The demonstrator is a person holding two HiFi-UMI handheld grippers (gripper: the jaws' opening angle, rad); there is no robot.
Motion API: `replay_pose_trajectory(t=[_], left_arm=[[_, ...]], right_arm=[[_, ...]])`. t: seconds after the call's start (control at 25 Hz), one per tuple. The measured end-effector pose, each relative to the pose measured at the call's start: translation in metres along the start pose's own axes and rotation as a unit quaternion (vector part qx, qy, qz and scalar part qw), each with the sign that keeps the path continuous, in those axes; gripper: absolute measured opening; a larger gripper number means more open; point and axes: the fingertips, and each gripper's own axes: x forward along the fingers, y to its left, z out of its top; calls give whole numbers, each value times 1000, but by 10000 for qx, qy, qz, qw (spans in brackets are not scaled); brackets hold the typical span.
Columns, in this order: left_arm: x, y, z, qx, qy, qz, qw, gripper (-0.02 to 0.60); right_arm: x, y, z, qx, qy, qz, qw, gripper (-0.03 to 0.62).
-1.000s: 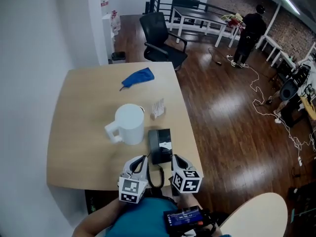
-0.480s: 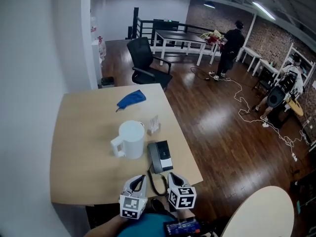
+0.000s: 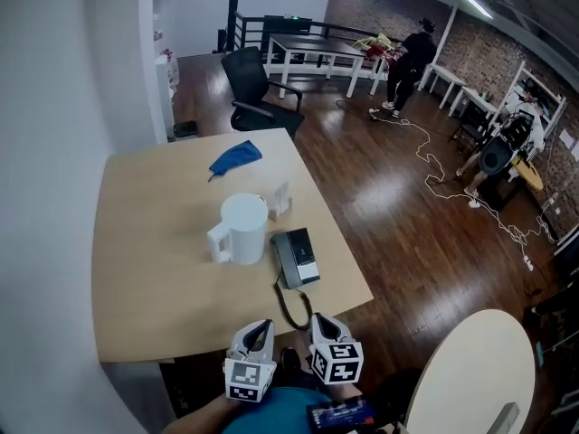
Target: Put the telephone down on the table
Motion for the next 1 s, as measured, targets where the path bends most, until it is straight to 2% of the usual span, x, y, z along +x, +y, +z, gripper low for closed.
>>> replay_pose_trajectory(t=[0.16, 0.32, 0.52, 0.76, 1.0], left_arm=[[-3, 1, -5, -111, -3, -1, 9999, 17], [-7, -4, -1, 15, -27, 29, 10000, 17], [-11, -23, -14, -86, 178, 97, 9998, 17], [-11, -44, -19, -79, 294, 226, 9993, 17], [-10, -76, -27, 28, 412, 244, 9988, 17]], right_arm=[[-10, 3, -4, -49, -17, 0, 10000, -6], [-13, -3, -2, -16, -85, 4, 10000, -6], [-31, -8, -2, -156, -159, 153, 9996, -6], [-46, -20, -25, -165, -106, 301, 9994, -8], [-70, -45, -34, -155, -346, 294, 9989, -8]])
